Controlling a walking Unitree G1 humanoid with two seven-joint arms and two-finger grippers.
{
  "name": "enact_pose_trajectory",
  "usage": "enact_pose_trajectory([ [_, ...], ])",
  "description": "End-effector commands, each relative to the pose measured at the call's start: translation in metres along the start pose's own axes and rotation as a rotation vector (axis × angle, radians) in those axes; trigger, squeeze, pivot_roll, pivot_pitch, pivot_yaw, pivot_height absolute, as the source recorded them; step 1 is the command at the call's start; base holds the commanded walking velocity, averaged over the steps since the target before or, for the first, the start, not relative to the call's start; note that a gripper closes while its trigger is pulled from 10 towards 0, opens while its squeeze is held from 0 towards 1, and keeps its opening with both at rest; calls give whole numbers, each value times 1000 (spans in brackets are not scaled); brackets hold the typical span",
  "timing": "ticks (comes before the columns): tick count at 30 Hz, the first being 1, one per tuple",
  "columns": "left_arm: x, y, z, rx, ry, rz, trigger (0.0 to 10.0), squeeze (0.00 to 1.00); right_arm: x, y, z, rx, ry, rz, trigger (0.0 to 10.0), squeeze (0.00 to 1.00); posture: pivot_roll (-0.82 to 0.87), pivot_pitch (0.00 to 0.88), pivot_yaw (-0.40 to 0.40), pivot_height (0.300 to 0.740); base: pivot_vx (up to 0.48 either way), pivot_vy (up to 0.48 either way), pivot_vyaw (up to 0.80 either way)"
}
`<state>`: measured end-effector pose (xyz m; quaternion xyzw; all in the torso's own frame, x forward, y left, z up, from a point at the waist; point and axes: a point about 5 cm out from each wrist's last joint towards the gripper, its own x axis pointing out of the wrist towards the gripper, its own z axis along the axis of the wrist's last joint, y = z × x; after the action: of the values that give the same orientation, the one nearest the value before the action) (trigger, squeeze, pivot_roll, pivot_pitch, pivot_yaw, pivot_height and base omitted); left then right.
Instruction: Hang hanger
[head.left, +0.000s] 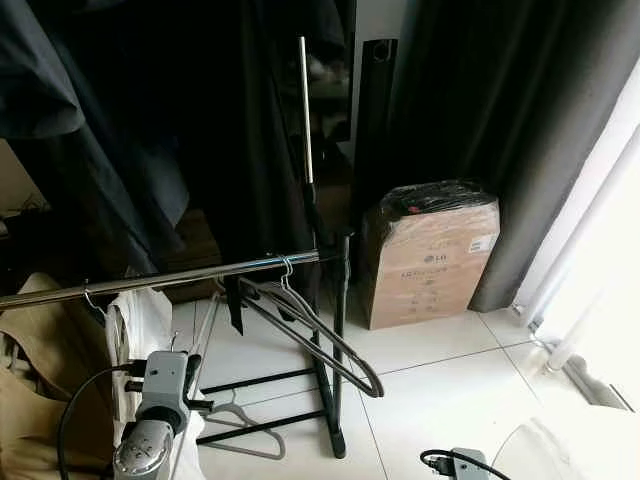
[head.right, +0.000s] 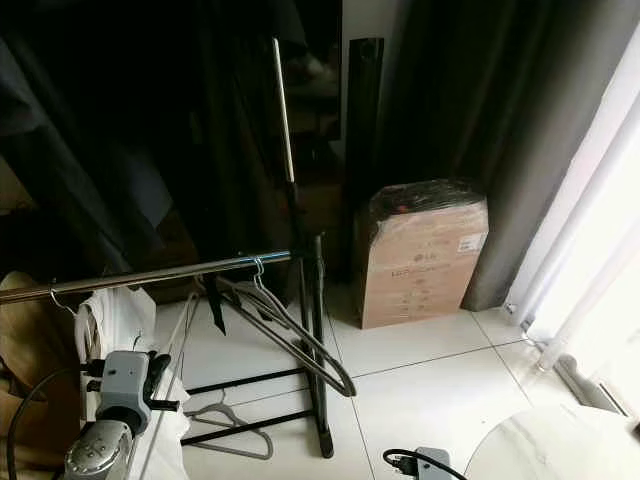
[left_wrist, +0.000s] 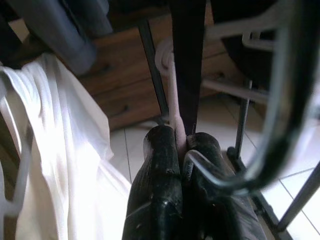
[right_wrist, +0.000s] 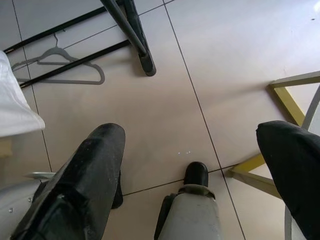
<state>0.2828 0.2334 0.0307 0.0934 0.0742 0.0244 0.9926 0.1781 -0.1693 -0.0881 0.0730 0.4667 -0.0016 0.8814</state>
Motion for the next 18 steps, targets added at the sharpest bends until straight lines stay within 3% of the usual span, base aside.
enact_pose_trajectory([
  [1,8,0,17,-3,-76,20,10000,0,0,0,-3,-8,13,5,10000,0,22,0,-5,740,0,0,0],
  [10,17,-2,34,-34,-119,54,10000,0,-1,-1,-8,-17,25,0,10000,0,22,0,-12,740,0,0,0],
  [18,40,3,58,-109,-84,106,10000,0,-2,-1,-10,-27,31,4,10000,0,17,0,-16,740,0,0,0],
])
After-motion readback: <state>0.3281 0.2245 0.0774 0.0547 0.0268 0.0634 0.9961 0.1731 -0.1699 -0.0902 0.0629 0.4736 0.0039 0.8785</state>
